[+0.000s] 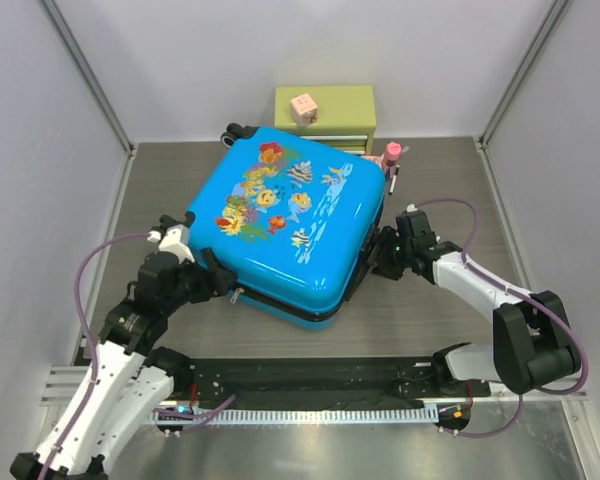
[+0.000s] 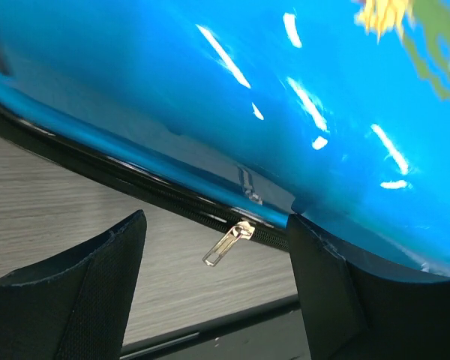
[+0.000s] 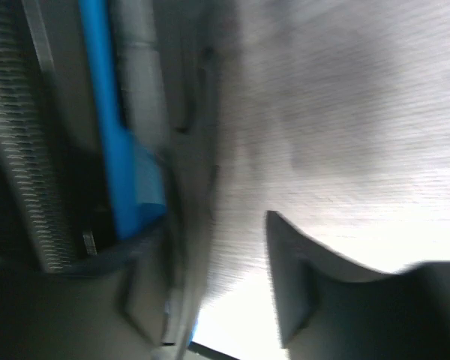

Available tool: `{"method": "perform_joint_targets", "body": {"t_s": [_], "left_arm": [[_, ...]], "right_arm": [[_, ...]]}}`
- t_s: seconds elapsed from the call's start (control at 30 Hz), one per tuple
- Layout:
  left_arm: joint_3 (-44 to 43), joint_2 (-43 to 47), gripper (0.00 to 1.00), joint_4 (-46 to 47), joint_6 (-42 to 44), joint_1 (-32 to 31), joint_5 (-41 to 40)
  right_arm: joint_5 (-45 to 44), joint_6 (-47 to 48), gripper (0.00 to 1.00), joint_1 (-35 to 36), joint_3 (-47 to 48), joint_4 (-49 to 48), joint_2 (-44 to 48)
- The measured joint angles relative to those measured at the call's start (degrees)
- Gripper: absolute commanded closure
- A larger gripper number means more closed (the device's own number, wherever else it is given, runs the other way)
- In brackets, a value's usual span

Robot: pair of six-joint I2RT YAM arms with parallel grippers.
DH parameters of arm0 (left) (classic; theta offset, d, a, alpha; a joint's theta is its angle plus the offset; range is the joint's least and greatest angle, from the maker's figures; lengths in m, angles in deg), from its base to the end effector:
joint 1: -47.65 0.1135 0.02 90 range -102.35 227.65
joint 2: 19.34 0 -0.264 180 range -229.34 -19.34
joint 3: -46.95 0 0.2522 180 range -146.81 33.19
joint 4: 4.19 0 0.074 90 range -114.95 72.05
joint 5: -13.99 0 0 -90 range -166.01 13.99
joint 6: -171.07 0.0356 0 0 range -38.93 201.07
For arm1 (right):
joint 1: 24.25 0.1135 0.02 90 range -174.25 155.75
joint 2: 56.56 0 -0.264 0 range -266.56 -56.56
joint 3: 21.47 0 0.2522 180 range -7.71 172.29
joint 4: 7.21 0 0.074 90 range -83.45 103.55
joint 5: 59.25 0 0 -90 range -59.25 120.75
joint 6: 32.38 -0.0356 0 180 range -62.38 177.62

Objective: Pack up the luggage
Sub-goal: Zip the luggage at the center of the board.

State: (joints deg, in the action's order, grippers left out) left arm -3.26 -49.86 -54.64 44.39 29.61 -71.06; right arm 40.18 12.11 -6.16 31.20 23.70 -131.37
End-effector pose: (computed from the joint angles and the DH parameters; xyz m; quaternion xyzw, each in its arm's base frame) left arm 0.1170 -0.0414 0.2766 -0.1196 0.8605 -0.2603 0.4213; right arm 0.2359 0.0832 0.1860 0.1987 0.9245 0.2327 0.2273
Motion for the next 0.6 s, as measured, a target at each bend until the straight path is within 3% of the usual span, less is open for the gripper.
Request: {"method": "perform_joint_targets", "body": {"t_s": [0.03, 0.13, 0.23, 0.43, 0.6], "left_arm": [[0.0, -1.1, 0.23, -0.1, 0.3, -1.9, -1.3], [0.0, -3.2, 0.25, 0.0, 1.2, -7.5, -4.8], [0.0, -3.7, 0.24, 0.2, 1.2, -11.5, -8.0], [0.0, -2.9, 0.20, -0.2, 0.3, -16.7, -13.9], [0.1, -3.1, 0.16, 0.4, -0.2, -19.3, -14.7]], "right_arm": [[0.7, -0.4, 0.67, 0.0, 0.3, -0.9, -0.5], [1.9, -1.0, 0.87, 0.0, 1.5, -2.3, -1.8], [1.4, -1.5, 0.99, 0.1, 2.0, -2.3, -2.3], [-1.3, -2.0, 0.99, 0.5, 1.8, -1.7, -1.2], [-6.1, -3.8, 0.99, 0.8, -3.4, -1.3, 6.3]]}}
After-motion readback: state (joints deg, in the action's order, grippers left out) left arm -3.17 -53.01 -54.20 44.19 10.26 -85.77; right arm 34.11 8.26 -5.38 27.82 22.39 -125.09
